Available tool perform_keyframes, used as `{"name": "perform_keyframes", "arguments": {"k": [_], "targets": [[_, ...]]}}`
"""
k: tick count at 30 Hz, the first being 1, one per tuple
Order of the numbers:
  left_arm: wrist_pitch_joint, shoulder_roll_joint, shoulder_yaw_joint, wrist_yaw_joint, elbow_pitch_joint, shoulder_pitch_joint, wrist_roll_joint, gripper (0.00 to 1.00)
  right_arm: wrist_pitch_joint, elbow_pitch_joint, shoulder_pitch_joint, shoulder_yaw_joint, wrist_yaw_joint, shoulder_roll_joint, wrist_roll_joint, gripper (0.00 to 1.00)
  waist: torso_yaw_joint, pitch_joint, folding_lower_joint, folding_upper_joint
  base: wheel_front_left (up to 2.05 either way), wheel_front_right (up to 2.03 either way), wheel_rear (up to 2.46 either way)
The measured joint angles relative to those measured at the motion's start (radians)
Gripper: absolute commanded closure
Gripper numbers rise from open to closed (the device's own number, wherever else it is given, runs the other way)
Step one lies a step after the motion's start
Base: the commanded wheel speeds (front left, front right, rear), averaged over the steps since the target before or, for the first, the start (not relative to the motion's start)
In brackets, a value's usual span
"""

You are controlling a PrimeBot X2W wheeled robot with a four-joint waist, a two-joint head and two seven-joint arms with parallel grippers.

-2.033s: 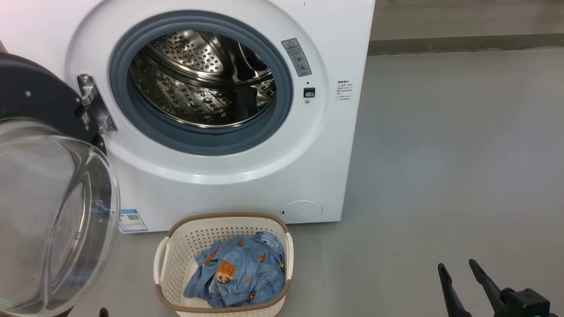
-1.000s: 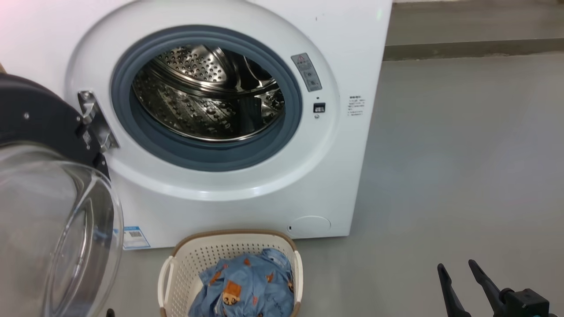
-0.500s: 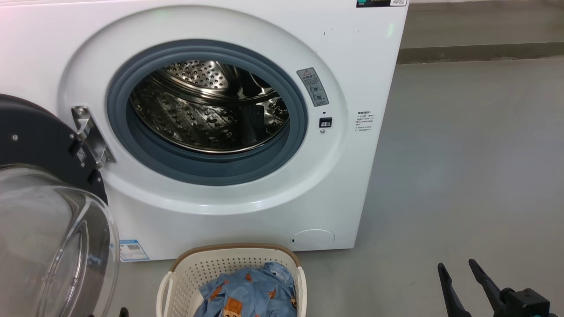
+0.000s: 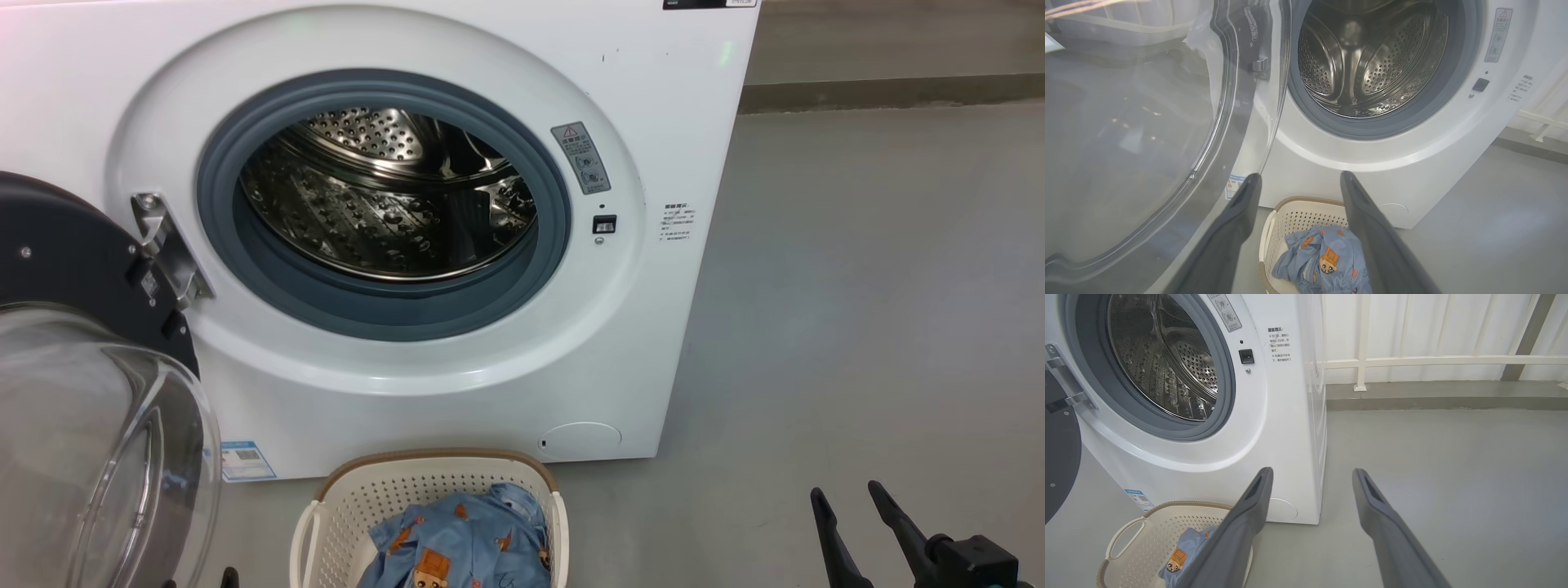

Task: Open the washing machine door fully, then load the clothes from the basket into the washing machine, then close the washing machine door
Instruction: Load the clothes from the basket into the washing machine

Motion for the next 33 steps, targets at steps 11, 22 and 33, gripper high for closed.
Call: {"name": "perform_keyframes", "arguments": {"k": [11, 22, 33], "targets": [[0.0, 0.001, -0.004, -0.003, 0.0, 0.0, -0.009, 0.0, 0.0, 0.0, 0.0, -0.001, 0.0, 0.004, -0.001, 0.0, 0.001, 0.002, 0.0, 0.0001, 0.0, 0.0, 0.0], [0.0, -0.016, -0.036, -0.003, -0.021, 0.0, -0.007, 0.0, 0.0, 0.0, 0.0, -0.002, 0.0, 0.004, -0.001, 0.0, 0.002, 0.003, 0.0, 0.0, 0.0, 0.0, 0.0], [0.005, -0.024, -0.105, -0.003, -0.013, 0.0, -0.009, 0.0, 0.0, 0.0, -0.015, 0.001, 0.0, 0.018, -0.001, 0.0, -0.007, 0.02, 0.0, 0.0, 0.0, 0.0, 0.0]]}}
